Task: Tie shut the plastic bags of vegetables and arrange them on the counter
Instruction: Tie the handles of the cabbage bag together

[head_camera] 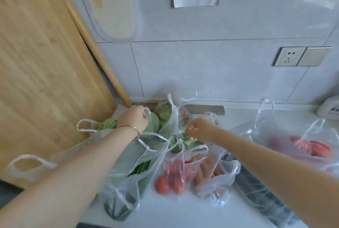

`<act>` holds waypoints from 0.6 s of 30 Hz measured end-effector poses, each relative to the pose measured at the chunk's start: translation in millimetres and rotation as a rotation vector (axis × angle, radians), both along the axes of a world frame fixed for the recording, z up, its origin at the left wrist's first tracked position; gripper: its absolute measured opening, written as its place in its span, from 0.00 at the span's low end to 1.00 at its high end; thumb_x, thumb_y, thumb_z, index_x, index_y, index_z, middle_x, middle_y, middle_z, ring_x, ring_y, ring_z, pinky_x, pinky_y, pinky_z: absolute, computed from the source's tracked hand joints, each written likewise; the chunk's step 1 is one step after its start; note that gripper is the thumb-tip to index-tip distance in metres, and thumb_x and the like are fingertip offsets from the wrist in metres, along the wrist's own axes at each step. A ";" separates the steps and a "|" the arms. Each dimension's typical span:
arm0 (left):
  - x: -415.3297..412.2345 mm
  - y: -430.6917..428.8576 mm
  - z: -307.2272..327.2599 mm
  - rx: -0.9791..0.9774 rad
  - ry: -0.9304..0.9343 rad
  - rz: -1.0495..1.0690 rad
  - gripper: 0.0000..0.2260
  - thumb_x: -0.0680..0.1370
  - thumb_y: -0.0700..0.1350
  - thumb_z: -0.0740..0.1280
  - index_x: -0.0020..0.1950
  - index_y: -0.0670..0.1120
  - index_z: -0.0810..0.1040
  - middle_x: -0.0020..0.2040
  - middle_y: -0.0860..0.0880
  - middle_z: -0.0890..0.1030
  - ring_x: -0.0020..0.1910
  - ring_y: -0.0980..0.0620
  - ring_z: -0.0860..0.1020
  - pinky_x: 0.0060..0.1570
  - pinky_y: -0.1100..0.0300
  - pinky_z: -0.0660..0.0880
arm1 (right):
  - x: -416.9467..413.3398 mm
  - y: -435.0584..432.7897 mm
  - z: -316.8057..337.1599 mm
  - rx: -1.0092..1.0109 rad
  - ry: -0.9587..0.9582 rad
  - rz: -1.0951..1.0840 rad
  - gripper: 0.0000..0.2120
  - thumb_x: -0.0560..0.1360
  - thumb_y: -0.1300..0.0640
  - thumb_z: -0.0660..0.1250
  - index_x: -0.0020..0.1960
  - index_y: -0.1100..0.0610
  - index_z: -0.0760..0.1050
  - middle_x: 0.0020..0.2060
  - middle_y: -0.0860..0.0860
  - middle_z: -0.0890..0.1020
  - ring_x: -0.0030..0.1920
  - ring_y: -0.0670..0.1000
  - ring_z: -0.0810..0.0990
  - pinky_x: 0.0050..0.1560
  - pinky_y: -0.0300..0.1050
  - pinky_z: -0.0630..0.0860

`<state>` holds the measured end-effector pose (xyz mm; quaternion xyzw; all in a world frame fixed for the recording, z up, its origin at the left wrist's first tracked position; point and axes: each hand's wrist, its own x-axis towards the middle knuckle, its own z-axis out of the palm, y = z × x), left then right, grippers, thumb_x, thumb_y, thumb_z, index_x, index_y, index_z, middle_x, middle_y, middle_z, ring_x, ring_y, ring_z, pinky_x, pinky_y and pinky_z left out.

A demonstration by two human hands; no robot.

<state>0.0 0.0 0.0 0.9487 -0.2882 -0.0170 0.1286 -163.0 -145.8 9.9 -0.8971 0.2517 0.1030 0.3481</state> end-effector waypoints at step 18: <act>189.8 88.0 -6.5 0.737 0.538 0.116 0.06 0.75 0.38 0.63 0.48 0.37 0.76 0.30 0.47 0.73 0.26 0.52 0.69 0.23 0.65 0.65 | 208.3 74.0 -44.4 -0.064 -0.086 -0.260 0.17 0.75 0.54 0.56 0.30 0.59 0.62 0.30 0.53 0.71 0.29 0.52 0.65 0.32 0.43 0.64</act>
